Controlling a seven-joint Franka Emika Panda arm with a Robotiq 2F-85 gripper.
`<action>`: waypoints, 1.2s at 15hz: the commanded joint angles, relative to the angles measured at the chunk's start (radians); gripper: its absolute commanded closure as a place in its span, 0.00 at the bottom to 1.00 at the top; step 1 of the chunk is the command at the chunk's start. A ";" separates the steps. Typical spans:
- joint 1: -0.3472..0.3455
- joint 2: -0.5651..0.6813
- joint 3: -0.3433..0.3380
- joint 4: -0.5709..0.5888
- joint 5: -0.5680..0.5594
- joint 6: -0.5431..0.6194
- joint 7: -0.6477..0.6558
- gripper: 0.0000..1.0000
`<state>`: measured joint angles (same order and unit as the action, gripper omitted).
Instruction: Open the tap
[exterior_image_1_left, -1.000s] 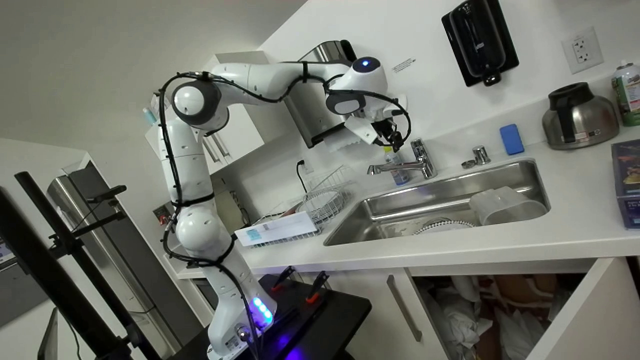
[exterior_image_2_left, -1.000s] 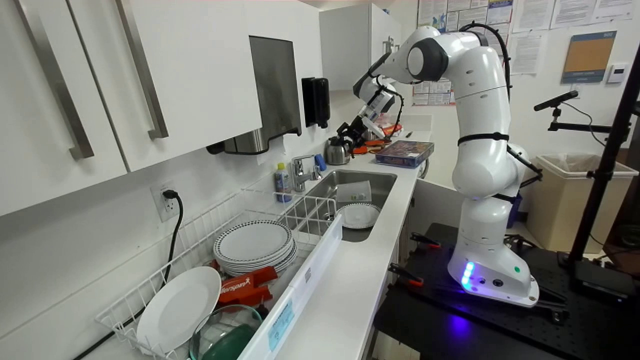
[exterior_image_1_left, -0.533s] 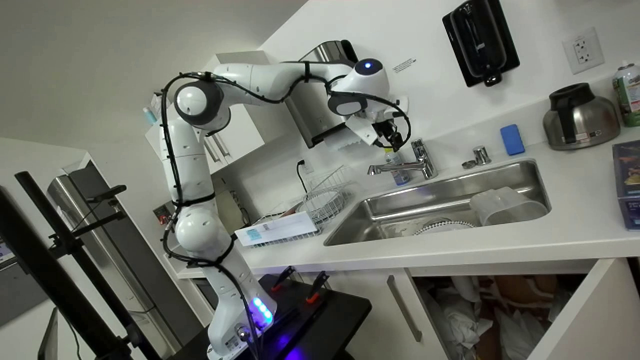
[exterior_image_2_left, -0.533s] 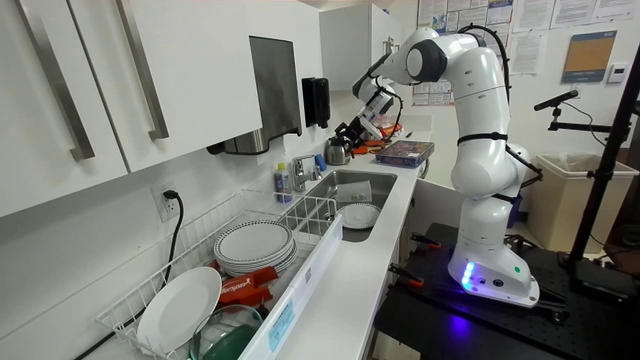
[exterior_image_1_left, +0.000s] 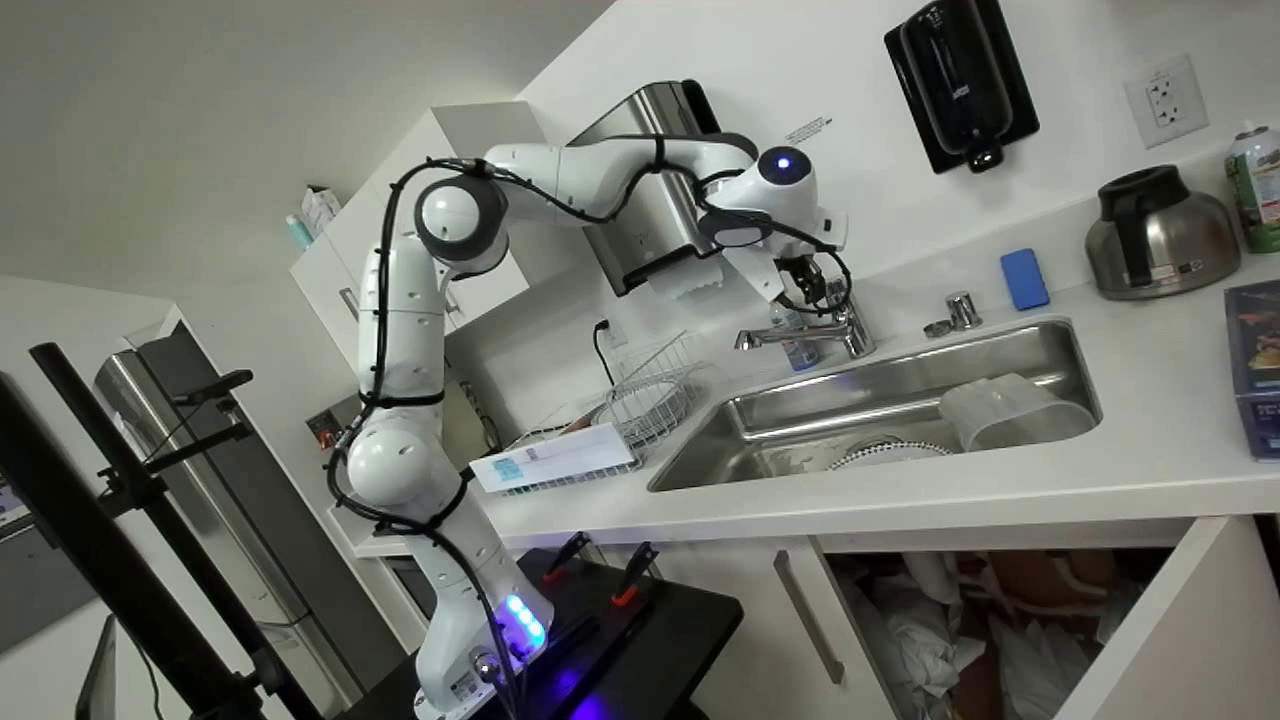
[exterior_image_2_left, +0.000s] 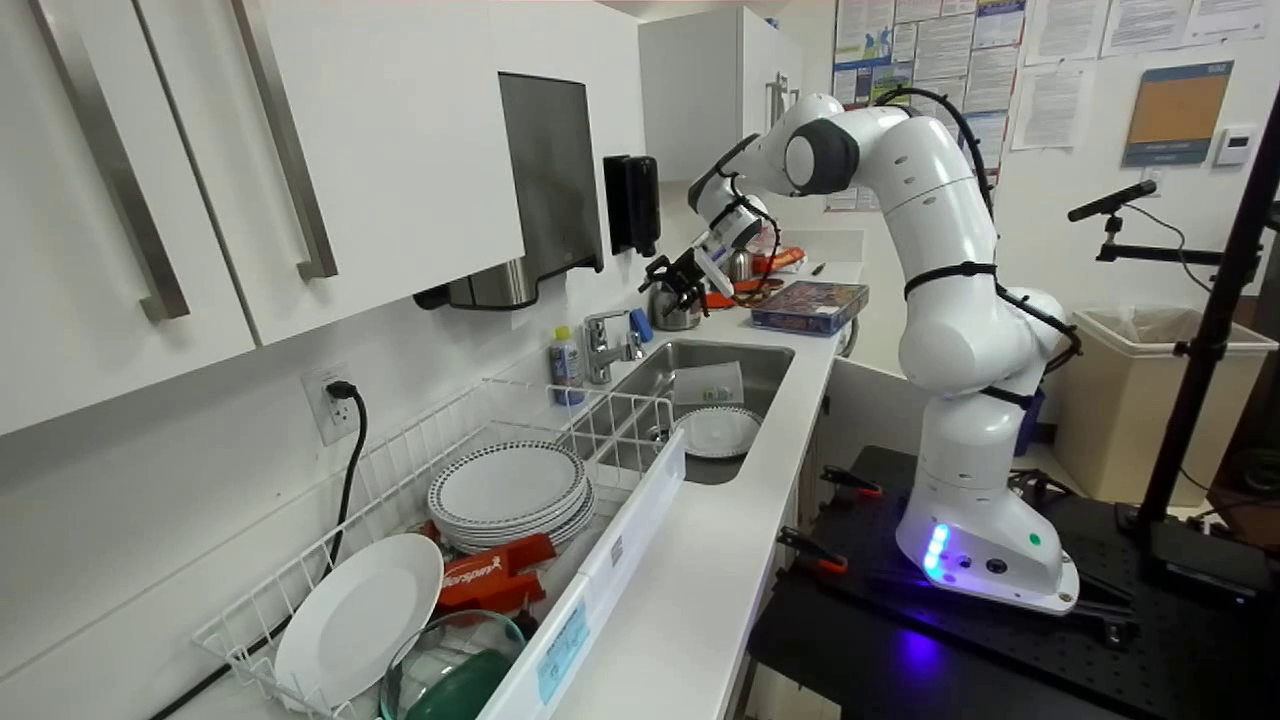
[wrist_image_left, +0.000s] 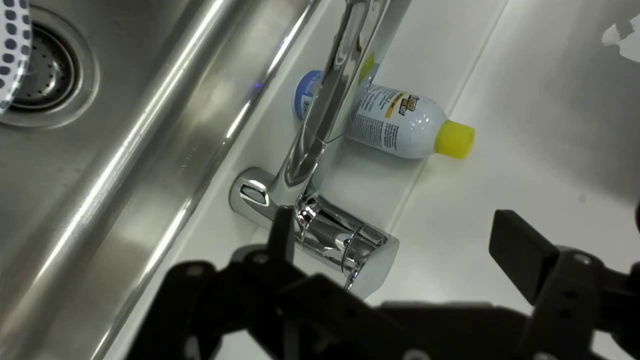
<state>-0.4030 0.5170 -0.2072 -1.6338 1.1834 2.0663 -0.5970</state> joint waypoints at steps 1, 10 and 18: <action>-0.041 0.124 0.042 0.167 0.064 -0.046 0.023 0.00; -0.024 0.207 0.059 0.251 0.060 0.012 0.055 0.00; -0.015 0.243 0.088 0.275 0.144 0.109 0.057 0.00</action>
<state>-0.4196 0.7389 -0.1393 -1.3828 1.2922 2.1249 -0.5445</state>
